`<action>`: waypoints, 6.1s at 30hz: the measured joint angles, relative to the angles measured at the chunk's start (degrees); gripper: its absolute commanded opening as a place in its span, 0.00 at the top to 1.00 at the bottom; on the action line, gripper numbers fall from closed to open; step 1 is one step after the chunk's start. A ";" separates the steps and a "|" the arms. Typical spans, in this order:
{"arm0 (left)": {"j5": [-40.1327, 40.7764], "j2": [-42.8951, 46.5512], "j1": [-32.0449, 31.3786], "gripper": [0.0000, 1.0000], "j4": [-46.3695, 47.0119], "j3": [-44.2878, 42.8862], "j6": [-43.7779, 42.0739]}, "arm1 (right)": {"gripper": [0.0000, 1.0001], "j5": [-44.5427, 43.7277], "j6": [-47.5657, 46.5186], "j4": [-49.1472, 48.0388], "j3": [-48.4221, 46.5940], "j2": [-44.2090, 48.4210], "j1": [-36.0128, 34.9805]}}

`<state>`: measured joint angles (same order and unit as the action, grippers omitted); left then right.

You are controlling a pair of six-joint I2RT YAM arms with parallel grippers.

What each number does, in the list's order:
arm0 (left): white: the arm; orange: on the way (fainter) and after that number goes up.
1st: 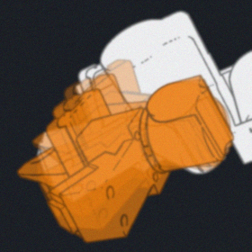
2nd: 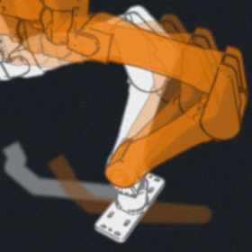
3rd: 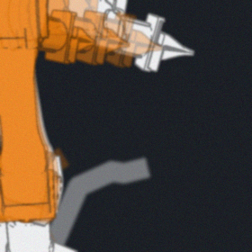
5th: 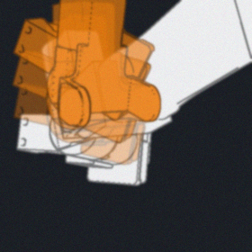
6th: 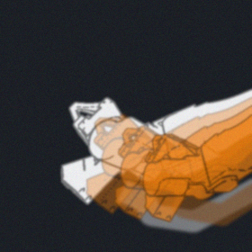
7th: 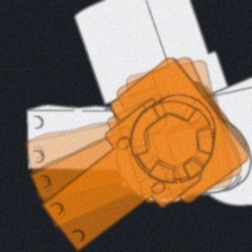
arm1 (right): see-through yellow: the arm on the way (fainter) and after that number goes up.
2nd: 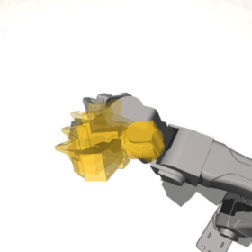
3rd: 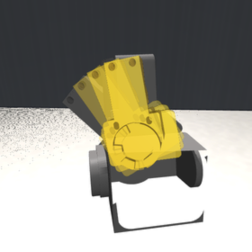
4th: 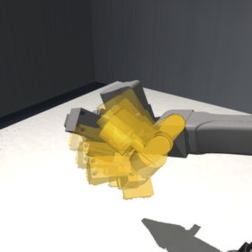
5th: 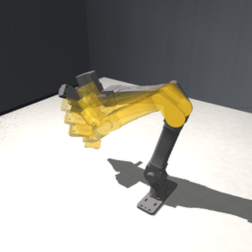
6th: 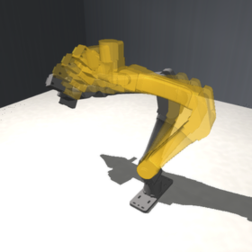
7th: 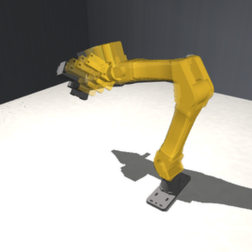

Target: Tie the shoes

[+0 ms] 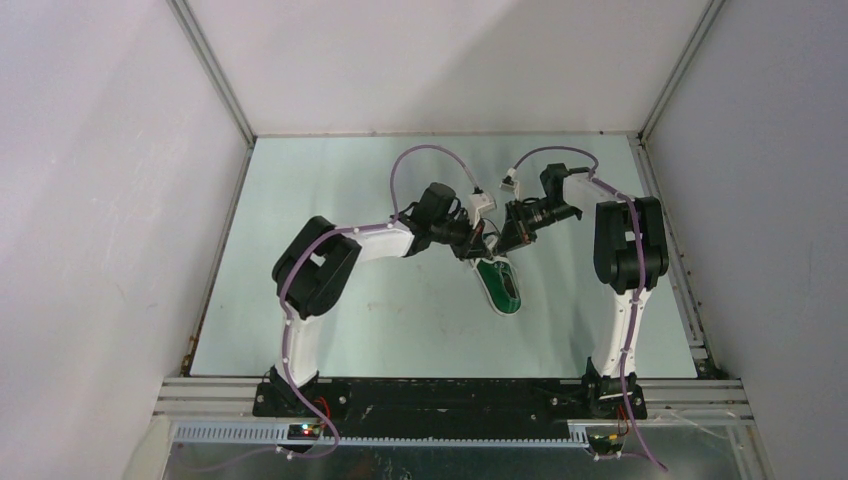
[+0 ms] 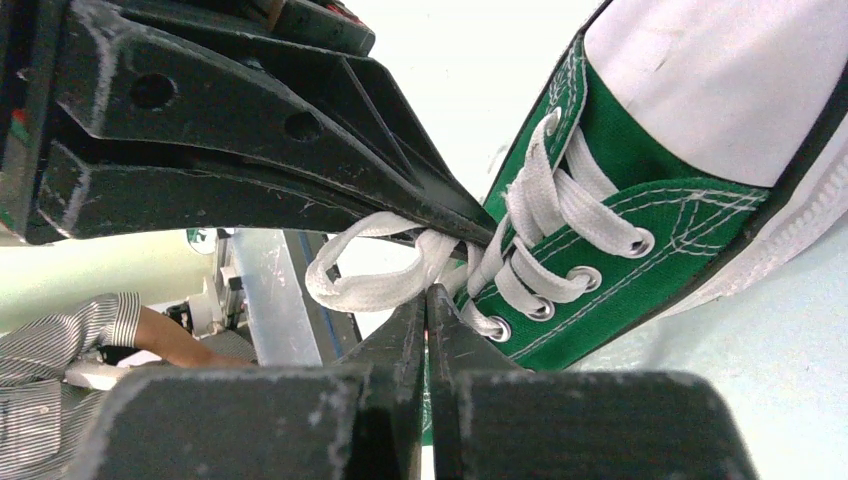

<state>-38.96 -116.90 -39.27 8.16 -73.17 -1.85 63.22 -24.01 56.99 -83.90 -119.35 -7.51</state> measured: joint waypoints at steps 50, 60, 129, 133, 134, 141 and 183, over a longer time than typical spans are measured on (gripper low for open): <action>11.82 2.89 -1.53 1.00 14.69 8.13 12.44 | 0.67 -2.93 0.85 7.13 -7.10 -1.62 4.02; 11.76 3.06 -1.46 1.00 17.09 9.40 13.46 | 0.72 -6.67 0.87 4.13 -6.88 -1.62 -1.49; 1.25 8.00 1.33 0.49 7.13 10.38 12.87 | 1.00 1.46 -0.50 5.90 -6.08 -6.29 -0.98; -2.49 8.79 2.10 0.50 4.68 8.70 12.68 | 1.00 1.42 -0.37 5.62 -5.79 -5.97 -0.98; -3.04 8.81 2.16 0.50 4.35 8.15 12.35 | 1.00 1.36 -0.15 5.46 -5.79 -5.90 -0.98; -1.07 9.01 1.55 0.50 -0.35 2.80 7.34 | 1.00 1.03 0.42 5.14 -5.79 -5.79 -0.98; 5.81 15.43 5.46 1.00 -11.89 14.10 -3.15 | 1.00 -6.82 0.61 4.57 6.23 3.69 4.90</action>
<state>-33.15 -101.47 -33.80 -3.73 -59.07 -4.99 56.40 -23.40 61.56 -77.67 -115.66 -2.61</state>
